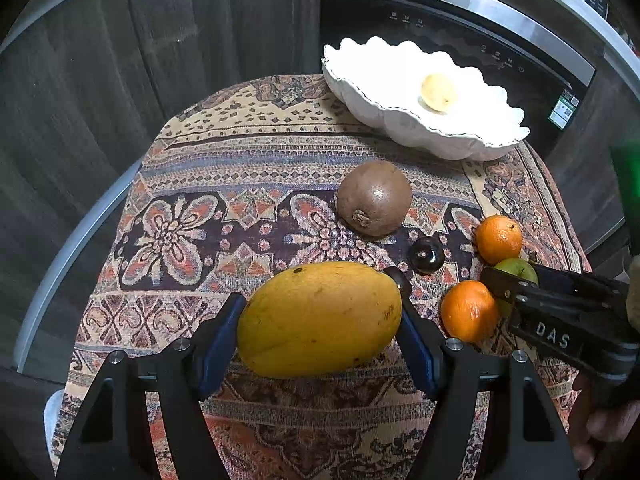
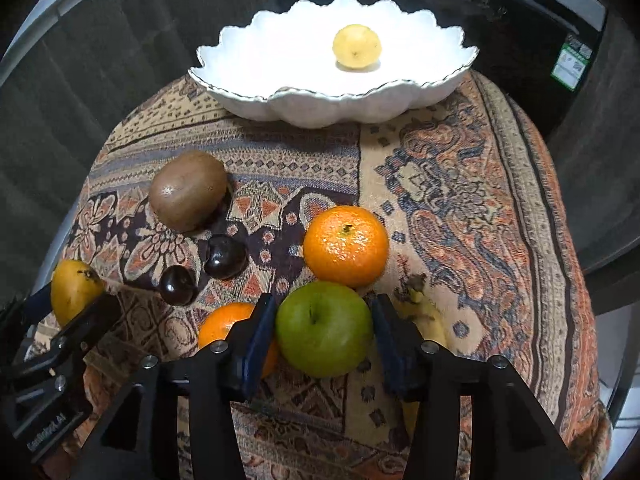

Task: Organize fruits
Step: 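Lift the mango with the left tool while the right tool lifts the apple toward the bowl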

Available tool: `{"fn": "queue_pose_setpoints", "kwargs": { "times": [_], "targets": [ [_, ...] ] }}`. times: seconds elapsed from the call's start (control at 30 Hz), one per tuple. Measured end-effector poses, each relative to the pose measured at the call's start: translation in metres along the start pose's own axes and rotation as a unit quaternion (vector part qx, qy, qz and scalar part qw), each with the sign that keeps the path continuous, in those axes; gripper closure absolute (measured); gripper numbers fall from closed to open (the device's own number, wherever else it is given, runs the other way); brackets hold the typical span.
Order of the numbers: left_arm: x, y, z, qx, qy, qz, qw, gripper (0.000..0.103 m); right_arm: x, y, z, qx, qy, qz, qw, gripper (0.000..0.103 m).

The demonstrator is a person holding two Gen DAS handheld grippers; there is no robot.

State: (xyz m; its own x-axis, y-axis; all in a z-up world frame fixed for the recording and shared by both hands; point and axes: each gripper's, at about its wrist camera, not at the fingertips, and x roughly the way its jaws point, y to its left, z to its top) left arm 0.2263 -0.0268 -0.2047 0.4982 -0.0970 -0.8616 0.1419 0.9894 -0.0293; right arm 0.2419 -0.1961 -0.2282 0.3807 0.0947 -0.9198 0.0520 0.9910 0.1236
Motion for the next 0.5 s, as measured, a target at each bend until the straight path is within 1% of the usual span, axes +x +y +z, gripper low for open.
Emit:
{"fn": "queue_pose_setpoints", "kwargs": {
  "times": [0.1, 0.27, 0.5],
  "targets": [
    [0.0011, -0.0018, 0.0015, 0.002, 0.0, -0.001, 1.0, 0.031, 0.0082, 0.0, 0.0058, 0.001, 0.02, 0.008, 1.0, 0.053],
    [0.0004, -0.0047, 0.0034, 0.004, -0.001, -0.004, 1.0, 0.031, 0.0114, -0.0007, 0.0077, 0.001, 0.033, 0.017, 0.999, 0.054],
    [-0.002, -0.0059, 0.0035, 0.007, -0.003, -0.002, 1.0, 0.031, 0.0075, -0.0049, 0.0042, 0.008, 0.025, 0.02, 0.999, 0.055]
  ]
}}
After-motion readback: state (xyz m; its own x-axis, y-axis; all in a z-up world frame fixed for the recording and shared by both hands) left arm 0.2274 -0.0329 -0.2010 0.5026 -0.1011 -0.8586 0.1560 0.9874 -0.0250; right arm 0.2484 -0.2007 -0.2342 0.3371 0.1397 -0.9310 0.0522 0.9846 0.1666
